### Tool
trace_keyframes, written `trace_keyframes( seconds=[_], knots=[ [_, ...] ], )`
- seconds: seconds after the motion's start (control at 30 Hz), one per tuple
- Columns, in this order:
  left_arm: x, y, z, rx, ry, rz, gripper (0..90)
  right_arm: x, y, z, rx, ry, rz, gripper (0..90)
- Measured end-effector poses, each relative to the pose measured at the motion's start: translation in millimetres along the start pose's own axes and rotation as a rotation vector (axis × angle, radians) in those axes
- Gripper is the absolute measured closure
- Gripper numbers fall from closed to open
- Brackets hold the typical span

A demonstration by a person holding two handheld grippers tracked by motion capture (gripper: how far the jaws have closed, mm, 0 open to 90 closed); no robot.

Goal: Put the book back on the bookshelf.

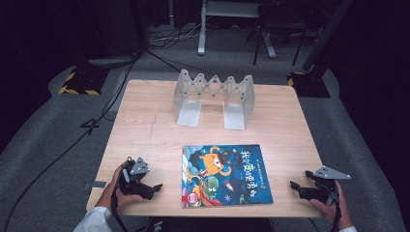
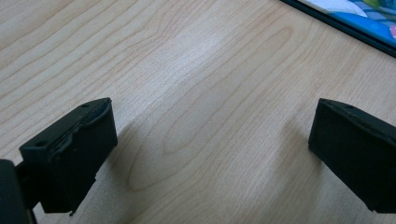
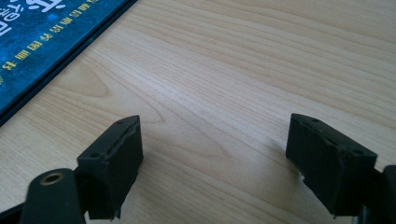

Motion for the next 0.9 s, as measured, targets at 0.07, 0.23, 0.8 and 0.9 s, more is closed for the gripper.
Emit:
trace_keyframes(
  seconds=[0.07, 0.23, 0.8, 0.9],
  knots=[
    [-0.2, 0.3, 0.5, 0.002, 0.004, 0.003, 1.5, 0.0, 0.0, 0.0, 0.000, 0.000, 0.000, 19.1],
    [-1.2, 1.4, 1.1, 0.019, 0.019, 0.003, 1.5, 0.2, -0.2, 1.0, 0.008, 0.007, 0.000, 19.2],
    [-19.3, 31.8, 5.6, -0.023, 0.002, -0.012, 15.9, 7.7, -0.2, 46.0, 0.144, 0.157, 0.036, 20.8],
    [-24.7, 44.9, 2.7, -0.066, -0.025, -0.029, 16.1, 7.0, 0.1, 58.7, 0.169, 0.189, 0.036, 20.6]
  ],
)
Point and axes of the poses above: each handheld gripper's, and its own axes: x roughly backward along the jaws, y roughly out of its top, z roughly to its left, the point moved 3 cm from there along -x, roughly forward along the jaws, and after that the axes turned 12 degrees about -x, right-handed, at the moved point
